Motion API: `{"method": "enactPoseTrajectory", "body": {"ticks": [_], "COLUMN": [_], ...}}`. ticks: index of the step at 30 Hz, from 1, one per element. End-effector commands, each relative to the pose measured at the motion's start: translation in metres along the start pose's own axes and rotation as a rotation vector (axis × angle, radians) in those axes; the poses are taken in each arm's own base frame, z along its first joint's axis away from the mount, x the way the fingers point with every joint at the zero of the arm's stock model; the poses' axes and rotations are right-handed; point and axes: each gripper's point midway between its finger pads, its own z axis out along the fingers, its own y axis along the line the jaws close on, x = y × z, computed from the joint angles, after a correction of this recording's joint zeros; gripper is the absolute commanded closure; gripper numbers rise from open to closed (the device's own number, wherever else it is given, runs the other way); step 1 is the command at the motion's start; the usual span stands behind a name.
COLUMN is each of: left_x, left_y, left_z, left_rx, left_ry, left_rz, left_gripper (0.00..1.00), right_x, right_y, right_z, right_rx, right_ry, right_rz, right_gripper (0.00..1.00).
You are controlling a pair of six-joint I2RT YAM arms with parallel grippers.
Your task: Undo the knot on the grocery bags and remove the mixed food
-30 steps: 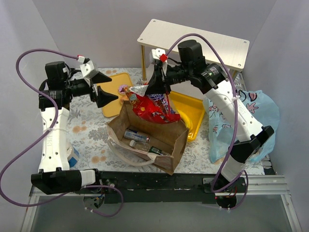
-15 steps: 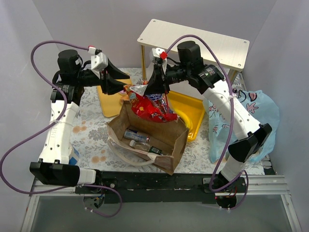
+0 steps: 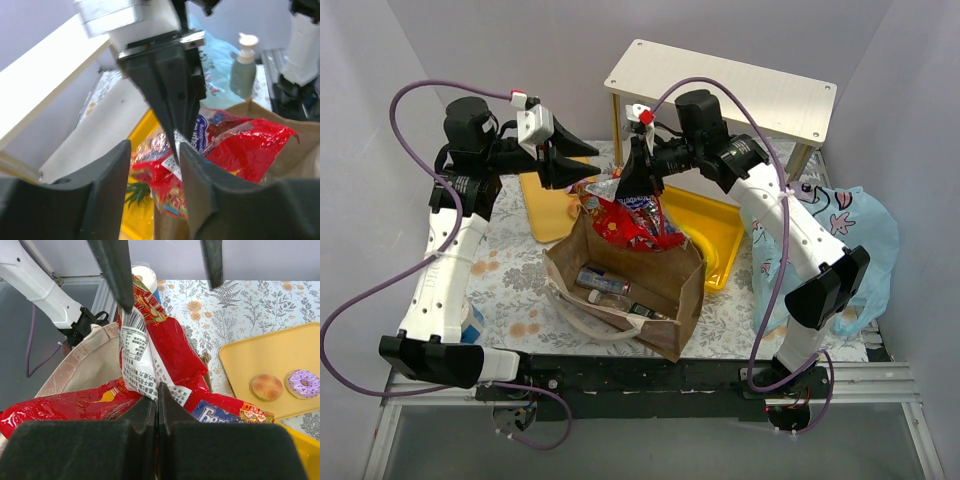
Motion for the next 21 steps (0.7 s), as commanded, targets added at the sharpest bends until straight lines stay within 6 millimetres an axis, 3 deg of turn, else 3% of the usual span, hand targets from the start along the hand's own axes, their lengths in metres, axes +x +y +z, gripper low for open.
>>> {"method": "enactPoseTrajectory", "body": {"ticks": [1, 5, 11, 17, 21], "left_x": [-0.002, 0.006, 0.008, 0.031, 0.046], "left_y": [0.013, -0.007, -0.016, -0.011, -0.01], "left_z": [-0.03, -0.05, -0.034, -0.015, -0.003], "left_rx": [-0.174, -0.152, -0.033, 0.058, 0.092], "left_ry": [0.101, 0.186, 0.122, 0.127, 0.145], "left_rz": [0.214, 0.348, 0.411, 0.389, 0.384], "left_gripper": [0.44, 0.34, 0.3, 0.34, 0.48], "right_x": [-0.055, -0.049, -0.052, -0.058, -0.056], "right_y": [0.016, 0.01, 0.011, 0.01, 0.011], "right_z": [-0.024, -0.036, -0.036, -0.036, -0.035], "right_rx": [0.003, 0.018, 0.006, 0.006, 0.004], "right_ry": [-0.096, -0.093, -0.11, -0.125, -0.125], "right_rz": [-0.17, -0.151, -0.136, -0.145, -0.141], "right_gripper": [0.99, 0.99, 0.99, 0.99, 0.99]}}
